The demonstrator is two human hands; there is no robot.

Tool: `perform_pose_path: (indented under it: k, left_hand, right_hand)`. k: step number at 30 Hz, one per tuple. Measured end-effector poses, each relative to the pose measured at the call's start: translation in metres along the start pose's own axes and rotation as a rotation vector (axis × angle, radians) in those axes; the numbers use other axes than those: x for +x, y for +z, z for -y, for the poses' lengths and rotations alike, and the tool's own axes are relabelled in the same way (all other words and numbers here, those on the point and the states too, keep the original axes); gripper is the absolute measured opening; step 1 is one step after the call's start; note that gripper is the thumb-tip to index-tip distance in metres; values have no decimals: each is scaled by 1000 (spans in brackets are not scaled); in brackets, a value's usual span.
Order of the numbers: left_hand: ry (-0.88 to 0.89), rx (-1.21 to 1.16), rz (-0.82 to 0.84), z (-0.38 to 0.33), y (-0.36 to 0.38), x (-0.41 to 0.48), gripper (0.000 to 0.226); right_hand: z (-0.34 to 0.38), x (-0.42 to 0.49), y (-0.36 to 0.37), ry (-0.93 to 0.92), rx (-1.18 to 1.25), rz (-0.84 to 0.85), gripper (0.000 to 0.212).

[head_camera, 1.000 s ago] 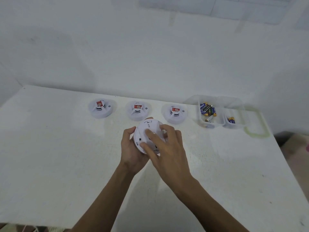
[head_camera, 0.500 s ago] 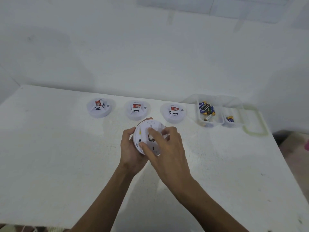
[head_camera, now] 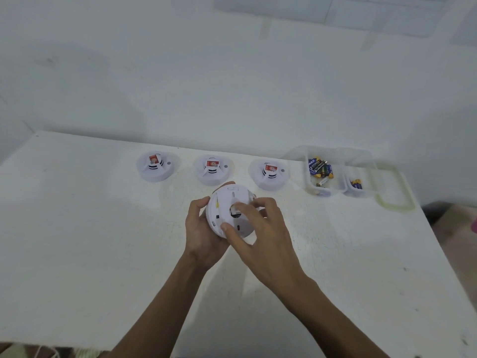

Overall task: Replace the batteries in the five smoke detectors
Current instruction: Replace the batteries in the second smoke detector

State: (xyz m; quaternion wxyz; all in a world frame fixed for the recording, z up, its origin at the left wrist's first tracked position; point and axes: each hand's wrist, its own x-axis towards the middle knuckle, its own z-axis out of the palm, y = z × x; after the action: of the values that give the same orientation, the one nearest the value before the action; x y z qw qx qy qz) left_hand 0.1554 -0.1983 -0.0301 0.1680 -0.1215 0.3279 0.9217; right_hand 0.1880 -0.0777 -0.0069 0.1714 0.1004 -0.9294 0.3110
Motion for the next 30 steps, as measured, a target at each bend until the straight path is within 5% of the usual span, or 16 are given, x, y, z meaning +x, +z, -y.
perform_pose_path:
  k: [7, 11, 14, 22, 30]
  left_hand:
    - [122, 301, 36, -6, 7, -3, 43]
    - [109, 617, -23, -11, 13, -2, 44]
    - [103, 634, -62, -16, 9, -1, 30]
    - [279, 791, 66, -30, 7, -14, 34]
    - [260, 789, 62, -30, 9, -17, 45]
  right_hand:
    - [-9, -1, -8, 179, 149, 181, 71]
    - [-17, 1, -14, 267, 397, 195, 51]
    - [-19, 2, -19, 304, 585, 162, 43]
    - [-35, 10, -28, 674, 1081, 76, 24]
    - [-38, 12, -30, 700, 1071, 121, 25]
